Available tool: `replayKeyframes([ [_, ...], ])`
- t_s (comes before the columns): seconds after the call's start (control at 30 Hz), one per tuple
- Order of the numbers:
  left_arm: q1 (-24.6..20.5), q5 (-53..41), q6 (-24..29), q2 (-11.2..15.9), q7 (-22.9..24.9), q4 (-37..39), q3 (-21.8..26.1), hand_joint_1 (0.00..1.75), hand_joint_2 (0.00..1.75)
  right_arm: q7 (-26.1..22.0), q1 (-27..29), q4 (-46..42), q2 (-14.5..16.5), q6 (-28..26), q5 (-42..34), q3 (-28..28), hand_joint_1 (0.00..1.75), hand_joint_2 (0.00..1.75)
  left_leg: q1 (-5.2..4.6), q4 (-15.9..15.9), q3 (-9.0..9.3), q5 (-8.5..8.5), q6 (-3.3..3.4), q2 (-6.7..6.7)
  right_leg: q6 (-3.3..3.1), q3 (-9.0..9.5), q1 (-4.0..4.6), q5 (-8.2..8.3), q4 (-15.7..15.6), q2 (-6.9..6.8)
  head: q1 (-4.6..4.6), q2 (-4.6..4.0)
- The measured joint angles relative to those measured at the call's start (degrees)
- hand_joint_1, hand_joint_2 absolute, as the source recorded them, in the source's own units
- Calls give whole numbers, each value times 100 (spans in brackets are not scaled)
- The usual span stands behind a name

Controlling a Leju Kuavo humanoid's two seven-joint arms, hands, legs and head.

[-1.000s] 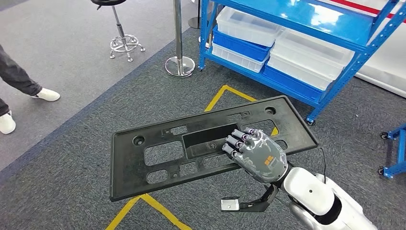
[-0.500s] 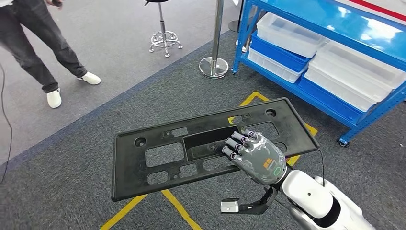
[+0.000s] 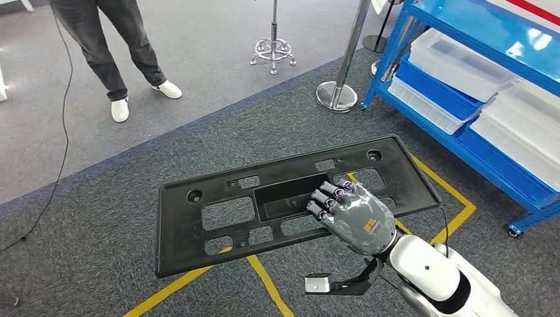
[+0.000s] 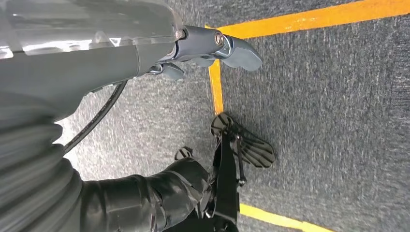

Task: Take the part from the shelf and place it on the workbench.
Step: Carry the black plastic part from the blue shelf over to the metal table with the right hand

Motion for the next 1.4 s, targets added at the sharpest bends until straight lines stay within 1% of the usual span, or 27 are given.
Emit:
replayKeyframes([
  [0.07,-1,-2,1,0,-11,0,1,0,175,0,5,10,0,1,2,0,175,175,-33,1,14,9,10,-162,-113,205,60,405,-509,106,1,-1],
  [0.13,-12,-5,1,-14,-20,0,1,0,175,1,9,11,-2,1,8,0,175,175,-31,1,-2,32,-1,-306,-241,491,105,751,-1196,417,1,-1],
  [0.2,-19,-8,4,-27,-34,0,3,0,175,5,15,15,-6,5,38,0,175,175,7,-3,-65,84,-57,-448,-302,575,137,831,-1473,590,6,-1],
  [0.27,-1,-9,8,-25,-53,0,10,0,175,16,16,22,-7,9,84,0,175,175,28,-26,-108,136,-134,-563,-321,590,139,871,-1562,456,7,0],
  [0.3,10,-9,8,-22,-65,-1,14,0,175,24,18,27,-5,9,103,1,175,175,12,-6,-127,120,-155,-491,-331,622,126,902,-1629,366,7,0],
  [0.33,10,-10,7,-20,-73,-1,16,0,175,33,20,29,-3,7,114,1,175,175,-7,102,-180,40,-173,-341,-348,656,112,939,-1698,272,2,-1],
  [0.4,-9,-10,2,-16,-83,-2,19,0,175,48,33,37,0,2,131,2,175,175,-27,645,-423,-292,-199,54,-369,689,118,979,-1770,78,0,-1],
  [0.47,-26,-9,-2,-11,-89,-2,19,0,175,52,50,50,0,1,141,2,175,175,-8,1284,-697,-585,-242,221,-375,662,134,977,-1747,-118,-2,0],
  [0.5,-28,-9,-2,-5,-92,-2,19,0,175,53,56,58,0,1,145,2,175,175,2,1397,-723,-603,-263,254,-368,644,135,969,-1726,-212,-2,0],
  [0.53,-24,-9,-2,1,-95,-2,20,0,175,54,58,63,0,1,146,2,175,175,10,1299,-636,-530,-279,285,-354,626,131,957,-1700,-296,-3,-1],
  [0.6,-19,-9,-2,12,-95,-2,23,0,175,55,58,69,0,0,148,2,175,175,12,609,-200,-282,-279,463,-305,605,123,918,-1635,-449,-3,0],
  [0.67,-25,-9,-3,15,-96,-4,25,0,175,57,56,70,-1,-2,150,1,175,175,-17,76,127,-157,-213,646,-236,600,135,869,-1576,-571,-2,0],
  [0.7,-26,-9,-3,15,-97,-4,26,0,175,59,54,70,-1,-3,151,0,175,175,-35,-6,167,-158,-166,667,-201,604,145,853,-1559,-625,-1,0],
  [0.77,-12,-9,-3,19,-99,-5,31,0,175,62,51,70,-1,-4,152,-1,175,175,-51,-17,152,-122,-82,541,-141,622,148,844,-1559,-724,-2,0],
  [0.8,-3,-9,-3,21,-99,-5,33,0,175,63,49,70,0,-4,153,-2,175,175,-42,-43,153,-99,-46,485,-110,628,132,826,-1546,-691,-1,1],
  [0.87,0,-9,-4,22,-99,-4,34,0,175,66,49,70,-1,-7,154,-4,175,175,-14,-103,158,-44,29,381,-55,538,90,623,-1308,-390,1,1],
  [0.93,-11,-9,-4,23,-99,-5,34,0,175,66,61,72,-3,-10,154,-6,175,175,-9,-121,142,-12,74,273,-26,245,60,239,-658,-63,2,1],
  [1.0,-18,-9,-3,24,-99,-5,35,0,175,66,82,77,-4,-10,154,-7,175,175,-23,-108,116,-2,87,130,-17,-58,49,21,-29,2,1,0],
  [1.03,-17,-9,-3,24,-99,-6,36,0,175,66,89,78,-4,-10,154,-7,175,175,-29,-97,111,0,89,48,-22,-92,45,80,25,10,1,-1],
  [1.07,-16,-9,-3,24,-99,-6,36,0,175,66,91,79,-4,-10,154,-7,175,175,-33,-86,113,0,87,-38,-36,-12,43,256,-161,31,1,-1],
  [1.1,-16,-9,-3,24,-99,-7,36,0,175,66,91,79,-4,-10,154,-7,175,175,-34,-77,120,-2,83,-123,-56,154,41,500,-534,107,1,-1],
  [1.13,-16,-9,-4,23,-99,-6,36,0,175,66,90,79,-4,-10,154,-7,175,175,-35,-70,119,1,68,-202,-82,334,38,694,-931,259,-1,0],
  [1.17,-20,-9,-4,22,-99,-5,36,0,175,66,90,78,-4,-11,154,-7,175,175,-32,-61,108,9,42,-282,-103,474,37,826,-1262,397,1,0],
  [1.23,-24,-9,-4,20,-99,-5,36,0,175,66,89,77,-5,-12,154,-8,175,175,-7,-60,54,45,-34,-420,-133,563,52,863,-1500,540,3,0],
  [1.3,-8,-9,-4,21,-99,-5,38,0,175,66,81,75,-7,-13,154,-9,175,175,20,-79,10,79,-116,-527,-183,572,54,897,-1554,402,4,0],
  [1.33,3,-10,-4,23,-99,-5,39,0,175,66,76,74,-7,-12,154,-10,175,175,5,-46,-18,50,-142,-451,-223,590,49,922,-1600,318,4,0],
  [1.4,2,-16,-3,26,-99,-5,40,0,175,59,68,72,-7,-11,154,-11,175,175,-26,333,-196,-202,-166,-80,-298,621,38,972,-1685,141,-1,1],
])
